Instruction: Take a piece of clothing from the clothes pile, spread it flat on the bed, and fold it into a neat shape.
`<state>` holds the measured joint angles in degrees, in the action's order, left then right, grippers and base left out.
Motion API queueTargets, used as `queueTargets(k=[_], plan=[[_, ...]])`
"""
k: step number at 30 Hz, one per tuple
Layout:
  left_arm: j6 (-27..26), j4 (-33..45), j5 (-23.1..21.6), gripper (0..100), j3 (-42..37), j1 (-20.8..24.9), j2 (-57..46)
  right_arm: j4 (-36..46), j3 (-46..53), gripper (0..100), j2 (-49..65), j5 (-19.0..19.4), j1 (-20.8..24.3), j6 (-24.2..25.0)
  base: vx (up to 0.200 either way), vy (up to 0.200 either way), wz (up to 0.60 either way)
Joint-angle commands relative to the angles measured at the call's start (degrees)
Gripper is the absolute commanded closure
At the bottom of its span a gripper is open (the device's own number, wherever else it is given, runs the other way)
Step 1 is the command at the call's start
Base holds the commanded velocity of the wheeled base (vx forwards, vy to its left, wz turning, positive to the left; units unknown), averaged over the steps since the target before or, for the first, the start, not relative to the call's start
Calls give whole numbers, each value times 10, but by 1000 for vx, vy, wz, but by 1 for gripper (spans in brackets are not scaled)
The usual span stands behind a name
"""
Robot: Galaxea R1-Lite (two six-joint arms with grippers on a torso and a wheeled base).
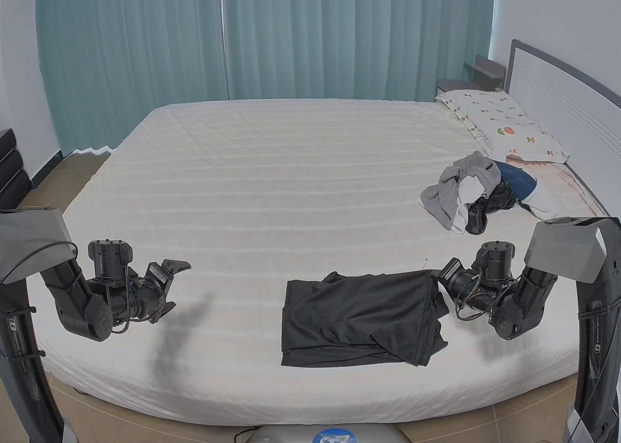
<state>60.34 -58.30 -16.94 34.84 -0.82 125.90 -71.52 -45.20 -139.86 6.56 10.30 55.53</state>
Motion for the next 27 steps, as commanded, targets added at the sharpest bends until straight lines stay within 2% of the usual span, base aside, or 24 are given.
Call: queueTargets(k=[1,3,4,10,14,18,21,24,27], plan=[[0,-1,0,0,-1,0,2,-1,-16,100,-21,0,-5,-1,0,0,0],[0,-1,0,0,-1,0,2,0,-20,100,-23,0,-5,-1,0,0,0],[0,-1,0,0,-1,0,2,-1,-22,0,-24,4,-5,-1,0,0,0],[0,-1,0,0,-1,0,2,-41,12,0,-9,14,-11,2,0,0,0],[0,-2,0,0,-1,0,3,-94,105,0,34,80,-17,-4,0,0,0],[-1,-2,0,0,-2,0,3,-147,201,0,54,116,-15,-43,0,0,0],[-1,-2,0,0,-2,-1,3,-165,250,0,70,152,-11,-75,0,0,0],[-1,-2,0,0,-2,0,3,-167,286,0,86,199,-2,-79,0,0,0],[-1,-2,0,0,-2,0,6,-167,307,0,86,222,7,-81,0,0,0]])
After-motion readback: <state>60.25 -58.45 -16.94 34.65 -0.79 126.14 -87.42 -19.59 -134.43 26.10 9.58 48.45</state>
